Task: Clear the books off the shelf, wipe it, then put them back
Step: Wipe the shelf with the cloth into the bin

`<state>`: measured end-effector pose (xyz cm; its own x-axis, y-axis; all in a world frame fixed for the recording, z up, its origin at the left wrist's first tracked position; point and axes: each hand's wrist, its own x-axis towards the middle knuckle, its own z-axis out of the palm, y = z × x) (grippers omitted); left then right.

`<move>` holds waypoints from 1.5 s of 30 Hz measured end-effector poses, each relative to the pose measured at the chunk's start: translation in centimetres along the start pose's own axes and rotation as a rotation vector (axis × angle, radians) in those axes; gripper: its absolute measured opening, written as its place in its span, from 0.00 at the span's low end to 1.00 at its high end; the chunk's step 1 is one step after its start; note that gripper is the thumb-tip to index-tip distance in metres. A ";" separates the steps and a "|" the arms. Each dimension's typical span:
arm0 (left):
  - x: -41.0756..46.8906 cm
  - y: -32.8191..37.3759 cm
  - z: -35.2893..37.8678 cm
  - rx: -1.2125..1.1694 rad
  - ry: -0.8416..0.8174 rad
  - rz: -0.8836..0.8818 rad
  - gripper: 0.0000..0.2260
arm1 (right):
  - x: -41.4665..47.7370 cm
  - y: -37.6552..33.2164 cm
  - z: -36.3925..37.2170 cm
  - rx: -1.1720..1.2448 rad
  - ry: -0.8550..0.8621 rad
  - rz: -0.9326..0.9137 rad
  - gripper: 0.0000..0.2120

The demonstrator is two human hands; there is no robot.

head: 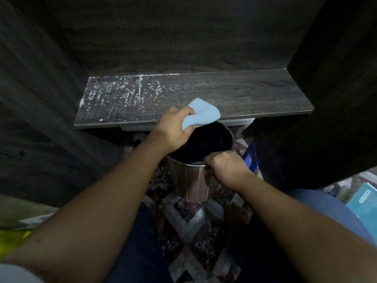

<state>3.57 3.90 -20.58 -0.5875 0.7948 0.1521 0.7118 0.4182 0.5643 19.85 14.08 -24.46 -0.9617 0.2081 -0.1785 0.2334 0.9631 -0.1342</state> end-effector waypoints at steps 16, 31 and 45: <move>-1.1 -2.1 -0.2 0.155 0.171 0.101 0.17 | 0.7 -0.3 0.7 -0.040 0.141 -0.028 0.05; -1.3 -2.9 -2.0 0.006 0.276 0.023 0.18 | 1.3 -1.3 1.2 -0.070 0.226 -0.080 0.10; -3.9 -11.8 -8.0 0.693 0.614 -0.505 0.15 | 4.1 -4.3 0.9 0.006 0.309 -0.229 0.21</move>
<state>-5.68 -7.65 -21.34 -0.8331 0.1798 0.5231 0.2805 0.9524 0.1194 15.02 10.63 -25.53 -0.9869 0.0306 0.1586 0.0077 0.9897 -0.1428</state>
